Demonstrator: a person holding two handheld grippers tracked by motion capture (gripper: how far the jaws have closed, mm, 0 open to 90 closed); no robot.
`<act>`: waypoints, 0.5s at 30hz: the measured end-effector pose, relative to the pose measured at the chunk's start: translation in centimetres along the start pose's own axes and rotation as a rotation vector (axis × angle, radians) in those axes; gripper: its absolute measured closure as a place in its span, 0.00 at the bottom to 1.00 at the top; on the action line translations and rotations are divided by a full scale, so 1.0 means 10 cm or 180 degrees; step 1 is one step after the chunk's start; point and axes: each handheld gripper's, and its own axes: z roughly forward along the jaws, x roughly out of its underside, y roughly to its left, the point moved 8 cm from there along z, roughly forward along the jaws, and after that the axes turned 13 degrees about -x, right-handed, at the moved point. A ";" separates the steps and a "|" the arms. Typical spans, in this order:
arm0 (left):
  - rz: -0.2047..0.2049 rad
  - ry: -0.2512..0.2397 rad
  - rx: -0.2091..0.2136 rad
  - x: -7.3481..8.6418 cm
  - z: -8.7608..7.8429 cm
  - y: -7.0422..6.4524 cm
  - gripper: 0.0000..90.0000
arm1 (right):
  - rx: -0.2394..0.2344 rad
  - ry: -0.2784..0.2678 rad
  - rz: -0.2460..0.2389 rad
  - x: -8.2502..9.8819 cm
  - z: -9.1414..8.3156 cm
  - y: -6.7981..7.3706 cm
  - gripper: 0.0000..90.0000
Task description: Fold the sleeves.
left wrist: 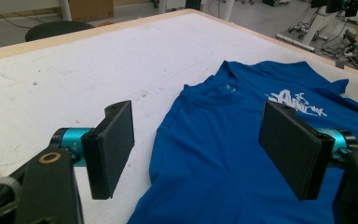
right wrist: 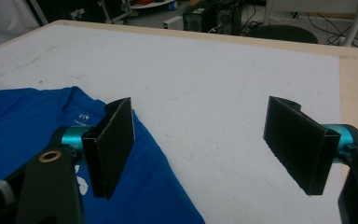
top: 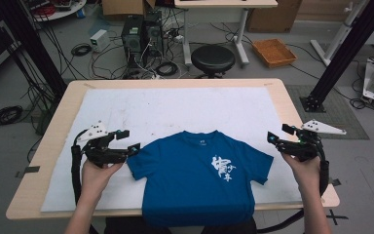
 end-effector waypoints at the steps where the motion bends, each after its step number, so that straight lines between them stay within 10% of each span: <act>1: 0.0006 0.0000 -0.0001 0.00 0.00 0.00 0.30 | 0.0007 -0.0007 -0.0004 0.00 0.00 0.00 0.27; 15: 0.0061 0.0090 -0.0097 0.09 0.00 0.07 0.30 | 0.0000 0.0035 -0.0011 -0.01 0.06 0.01 0.27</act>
